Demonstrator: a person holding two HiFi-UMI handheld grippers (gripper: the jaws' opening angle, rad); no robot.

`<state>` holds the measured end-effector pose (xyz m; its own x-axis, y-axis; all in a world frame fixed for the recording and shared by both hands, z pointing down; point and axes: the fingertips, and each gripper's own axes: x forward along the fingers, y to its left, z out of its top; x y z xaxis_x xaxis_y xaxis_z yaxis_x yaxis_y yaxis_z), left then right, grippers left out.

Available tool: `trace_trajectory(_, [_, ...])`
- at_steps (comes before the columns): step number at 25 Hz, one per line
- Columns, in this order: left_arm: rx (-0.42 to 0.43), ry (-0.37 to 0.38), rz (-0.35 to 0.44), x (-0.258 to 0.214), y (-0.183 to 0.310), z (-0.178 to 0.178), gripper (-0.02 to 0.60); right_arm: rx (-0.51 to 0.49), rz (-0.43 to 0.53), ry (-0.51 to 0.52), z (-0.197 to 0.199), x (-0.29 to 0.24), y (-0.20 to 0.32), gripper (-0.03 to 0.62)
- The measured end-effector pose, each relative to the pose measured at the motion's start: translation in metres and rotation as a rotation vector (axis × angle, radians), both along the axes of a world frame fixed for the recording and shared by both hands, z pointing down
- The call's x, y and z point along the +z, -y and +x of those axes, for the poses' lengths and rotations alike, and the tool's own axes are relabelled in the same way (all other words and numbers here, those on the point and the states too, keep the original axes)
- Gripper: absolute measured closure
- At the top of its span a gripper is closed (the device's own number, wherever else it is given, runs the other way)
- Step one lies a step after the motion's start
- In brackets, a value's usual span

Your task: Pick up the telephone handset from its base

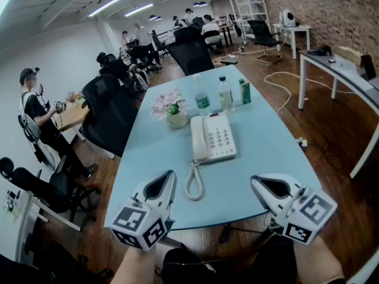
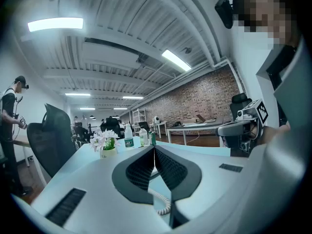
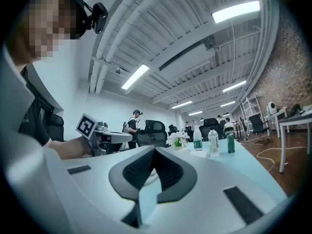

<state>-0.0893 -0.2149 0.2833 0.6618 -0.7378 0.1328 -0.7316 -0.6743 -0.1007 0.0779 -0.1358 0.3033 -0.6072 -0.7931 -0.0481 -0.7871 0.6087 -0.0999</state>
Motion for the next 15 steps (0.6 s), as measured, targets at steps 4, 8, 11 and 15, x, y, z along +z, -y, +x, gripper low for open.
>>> trace_trajectory(4, [0.003,0.036,-0.04,0.003,0.029,0.012,0.479,-0.01,0.011,-0.009,0.003,-0.001,0.017,0.576])
trace_trajectory(8, [-0.035,0.082,-0.079,0.005,0.074,0.019,0.471,-0.024,0.014,-0.006,0.004,-0.002,0.032,0.576])
trace_trajectory(11, [-0.066,0.085,-0.169,0.016,0.115,0.023,0.436,-0.03,0.018,0.01,0.004,-0.003,0.039,0.576])
trace_trajectory(15, [-0.079,0.067,-0.303,0.032,0.16,0.037,0.414,-0.029,0.025,0.013,0.006,-0.001,0.053,0.576])
